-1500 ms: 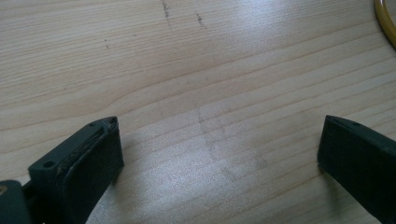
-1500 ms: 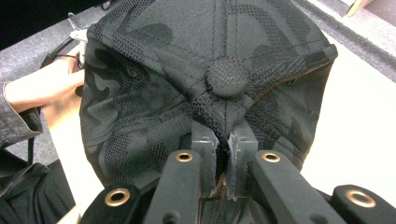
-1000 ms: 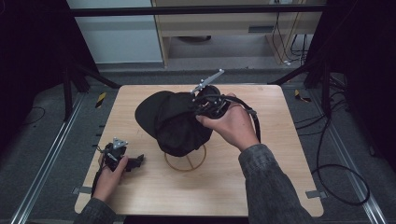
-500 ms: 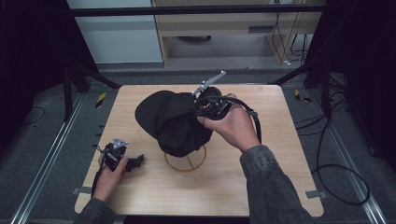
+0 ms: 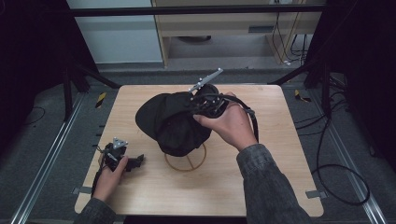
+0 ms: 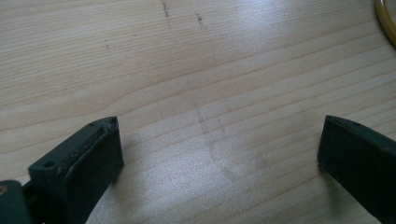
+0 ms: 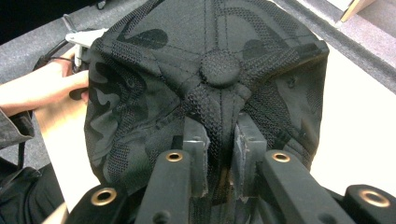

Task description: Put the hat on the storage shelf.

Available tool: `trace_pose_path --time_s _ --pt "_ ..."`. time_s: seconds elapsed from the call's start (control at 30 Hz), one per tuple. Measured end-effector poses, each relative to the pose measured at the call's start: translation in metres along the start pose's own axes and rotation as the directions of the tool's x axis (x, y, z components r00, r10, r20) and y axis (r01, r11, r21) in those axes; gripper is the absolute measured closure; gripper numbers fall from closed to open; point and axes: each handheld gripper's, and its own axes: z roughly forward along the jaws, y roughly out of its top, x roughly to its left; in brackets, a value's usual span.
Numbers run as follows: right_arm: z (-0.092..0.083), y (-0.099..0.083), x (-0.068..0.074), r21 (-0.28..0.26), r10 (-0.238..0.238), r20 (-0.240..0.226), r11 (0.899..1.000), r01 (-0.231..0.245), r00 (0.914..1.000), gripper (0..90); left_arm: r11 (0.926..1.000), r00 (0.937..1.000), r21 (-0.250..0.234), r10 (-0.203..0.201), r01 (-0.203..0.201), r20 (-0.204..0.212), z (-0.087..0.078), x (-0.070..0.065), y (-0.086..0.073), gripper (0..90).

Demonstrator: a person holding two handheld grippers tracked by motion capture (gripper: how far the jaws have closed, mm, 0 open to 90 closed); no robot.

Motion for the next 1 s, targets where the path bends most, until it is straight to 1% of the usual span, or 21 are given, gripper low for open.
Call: trace_pose_path --time_s 0.17,0.37,0.47,0.7,1.0 --pt "-0.0013 0.0007 0.0001 -0.009 0.006 0.0 1.0 -0.006 1.0 73.9 1.0 1.0 0.0 0.0 0.0 0.0 0.0 0.0 0.0 0.0" --pt "-0.0011 0.0007 0.0001 -0.006 0.012 0.005 1.0 -0.012 0.9999 69.9 1.0 1.0 -0.001 -0.001 0.001 -0.001 0.0001 -0.0001 0.0 0.0" --pt "-0.0012 0.0003 -0.0004 -0.008 0.012 0.003 1.0 -0.012 0.9999 71.1 1.0 1.0 -0.001 -0.001 0.001 -0.001 0.0001 -0.0001 0.0 0.0" --pt "-0.004 -0.0006 -0.0015 -0.011 0.017 -0.004 1.0 -0.017 0.9999 70.9 1.0 1.0 -0.002 -0.001 0.001 -0.001 0.0001 -0.0001 0.0 0.0" --pt "-0.0079 -0.0033 -0.0036 -0.01 0.022 0.0 1.0 -0.022 0.9998 70.7 1.0 1.0 0.001 0.001 -0.001 0.0 -0.0001 0.0001 0.0 0.0"
